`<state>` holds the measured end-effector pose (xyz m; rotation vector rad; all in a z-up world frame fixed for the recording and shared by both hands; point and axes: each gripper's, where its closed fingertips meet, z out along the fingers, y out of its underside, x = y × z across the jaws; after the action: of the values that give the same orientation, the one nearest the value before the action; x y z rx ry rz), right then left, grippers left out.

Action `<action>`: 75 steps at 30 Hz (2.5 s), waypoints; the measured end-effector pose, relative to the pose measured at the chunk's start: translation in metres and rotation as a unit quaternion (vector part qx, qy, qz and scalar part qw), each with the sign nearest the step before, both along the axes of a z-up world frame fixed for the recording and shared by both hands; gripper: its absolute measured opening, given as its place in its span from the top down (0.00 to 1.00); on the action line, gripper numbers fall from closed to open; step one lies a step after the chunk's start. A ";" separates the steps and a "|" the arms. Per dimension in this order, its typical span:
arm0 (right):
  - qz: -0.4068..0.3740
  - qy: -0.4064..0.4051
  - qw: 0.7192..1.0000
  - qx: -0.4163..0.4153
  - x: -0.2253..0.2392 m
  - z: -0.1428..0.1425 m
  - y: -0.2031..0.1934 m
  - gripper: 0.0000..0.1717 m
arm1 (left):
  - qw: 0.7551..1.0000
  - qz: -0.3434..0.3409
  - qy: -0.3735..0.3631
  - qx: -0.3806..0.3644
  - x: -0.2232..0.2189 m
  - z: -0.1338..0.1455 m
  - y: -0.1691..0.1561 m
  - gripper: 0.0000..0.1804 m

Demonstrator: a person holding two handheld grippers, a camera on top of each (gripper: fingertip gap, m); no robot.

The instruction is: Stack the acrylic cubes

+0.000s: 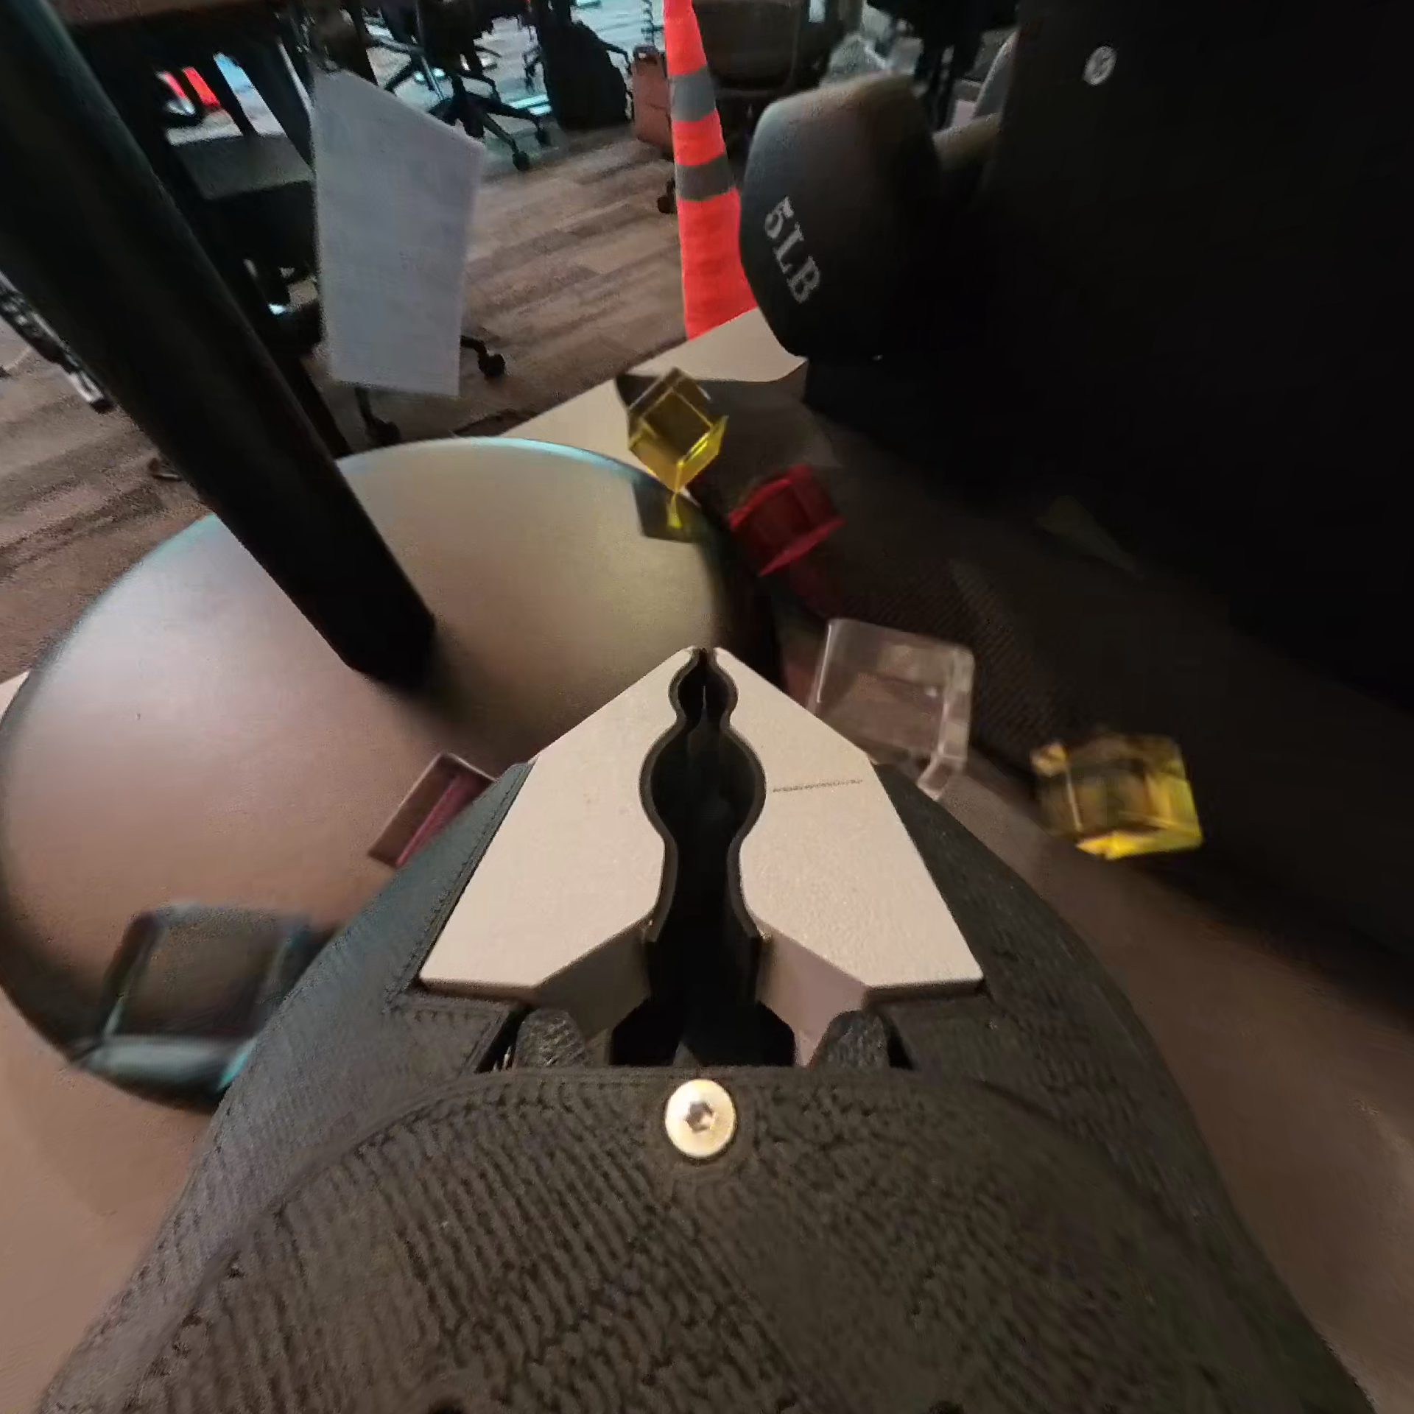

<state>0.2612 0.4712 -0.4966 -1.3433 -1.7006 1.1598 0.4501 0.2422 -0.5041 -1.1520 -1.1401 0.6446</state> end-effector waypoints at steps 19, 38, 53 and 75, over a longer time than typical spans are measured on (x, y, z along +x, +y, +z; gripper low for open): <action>0.061 0.337 0.937 0.072 0.040 0.075 0.035 1.00 | 1.000 -0.023 0.002 -0.001 0.002 -0.004 0.024 0.48; 0.093 0.310 0.946 -0.012 0.042 0.072 0.043 1.00 | 0.805 -0.404 -0.371 -0.226 0.089 -0.200 0.081 0.65; 0.127 0.300 0.945 -0.034 0.045 0.071 0.034 1.00 | 0.721 -0.432 -0.403 -0.362 0.101 -0.225 0.084 0.84; 0.260 0.049 0.963 -0.045 0.011 0.010 0.046 0.70 | 0.901 -0.327 -0.122 -0.257 -0.027 -0.024 0.247 0.84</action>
<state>0.2723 0.5169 -0.4868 -0.8875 -2.0104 1.5782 0.4228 0.4895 -0.5277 -1.9985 -0.7108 0.2726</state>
